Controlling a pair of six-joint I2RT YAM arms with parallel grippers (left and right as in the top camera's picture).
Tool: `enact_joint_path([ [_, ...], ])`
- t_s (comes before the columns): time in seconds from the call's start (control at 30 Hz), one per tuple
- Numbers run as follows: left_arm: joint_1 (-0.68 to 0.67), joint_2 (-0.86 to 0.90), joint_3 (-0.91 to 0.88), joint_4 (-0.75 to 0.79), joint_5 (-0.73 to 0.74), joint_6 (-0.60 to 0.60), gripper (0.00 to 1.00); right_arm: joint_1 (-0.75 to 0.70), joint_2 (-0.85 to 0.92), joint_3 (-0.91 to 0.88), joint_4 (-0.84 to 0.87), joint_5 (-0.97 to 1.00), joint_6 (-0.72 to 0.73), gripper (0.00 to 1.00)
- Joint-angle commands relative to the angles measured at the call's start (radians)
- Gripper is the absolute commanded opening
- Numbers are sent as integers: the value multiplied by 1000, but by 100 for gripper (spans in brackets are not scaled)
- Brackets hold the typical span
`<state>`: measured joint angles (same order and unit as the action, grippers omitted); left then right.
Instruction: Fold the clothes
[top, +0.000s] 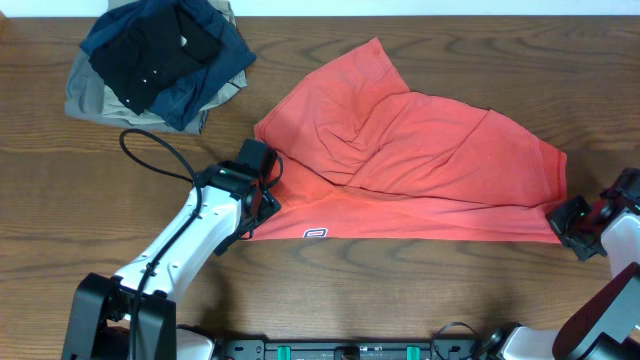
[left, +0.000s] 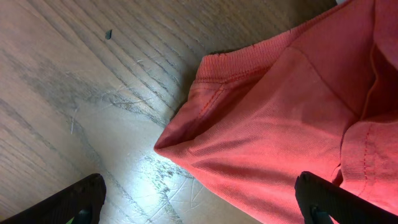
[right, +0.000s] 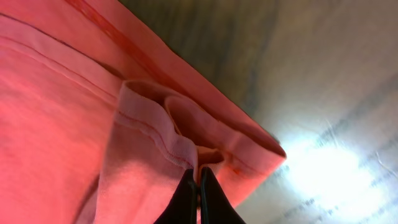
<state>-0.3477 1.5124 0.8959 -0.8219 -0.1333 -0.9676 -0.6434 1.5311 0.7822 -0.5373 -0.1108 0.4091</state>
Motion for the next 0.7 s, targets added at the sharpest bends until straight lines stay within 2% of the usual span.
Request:
enact_joint_path([
  [0.0, 3, 3, -9, -2, -2, 5, 98, 10, 5, -5, 31, -57, 9, 1],
  [0.23, 3, 3, -9, -2, -2, 5, 98, 10, 5, -3, 101, -111, 74, 1],
  [0.67, 3, 4, -9, -2, -2, 5, 98, 27, 5, -3, 233, -111, 77, 1],
])
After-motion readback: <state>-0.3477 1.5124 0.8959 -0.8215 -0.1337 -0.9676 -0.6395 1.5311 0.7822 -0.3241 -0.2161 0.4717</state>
